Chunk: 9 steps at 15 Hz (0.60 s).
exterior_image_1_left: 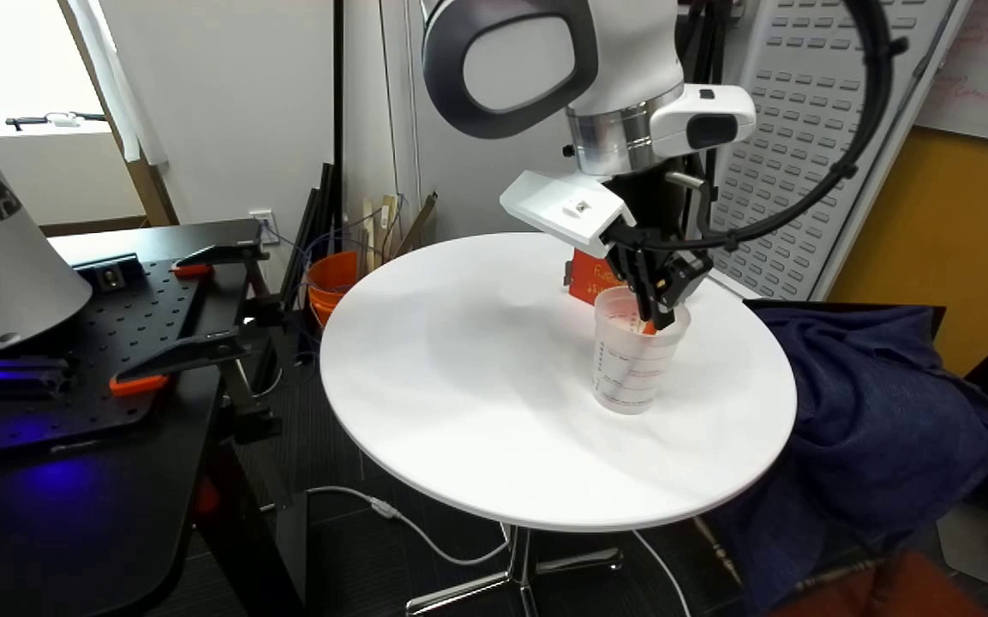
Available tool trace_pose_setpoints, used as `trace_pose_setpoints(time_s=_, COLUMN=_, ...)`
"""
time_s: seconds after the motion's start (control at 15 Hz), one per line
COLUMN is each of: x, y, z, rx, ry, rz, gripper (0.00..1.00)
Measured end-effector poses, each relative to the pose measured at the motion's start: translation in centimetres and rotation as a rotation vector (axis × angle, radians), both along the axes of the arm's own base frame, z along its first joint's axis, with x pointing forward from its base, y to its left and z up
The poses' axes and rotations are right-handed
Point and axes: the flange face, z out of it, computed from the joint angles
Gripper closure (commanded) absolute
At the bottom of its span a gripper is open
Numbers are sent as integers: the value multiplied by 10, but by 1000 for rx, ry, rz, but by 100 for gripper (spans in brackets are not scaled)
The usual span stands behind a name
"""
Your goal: Remove the marker from the cup and place it on the table and move the cup to the left
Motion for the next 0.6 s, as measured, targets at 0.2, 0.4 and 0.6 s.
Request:
trace_pose_setpoints(time_s=0.2, x=-5, y=2, z=5, rx=-17, ry=-66, rz=8, gripper=96)
trace_pose_setpoints(time_s=0.4, x=-15, y=6, z=11, rx=-24, ry=-114, rz=32, gripper=96)
trace_pose_setpoints(time_s=0.6, x=-28, y=12, z=20, rx=-16, ry=-132, rz=61, gripper=96)
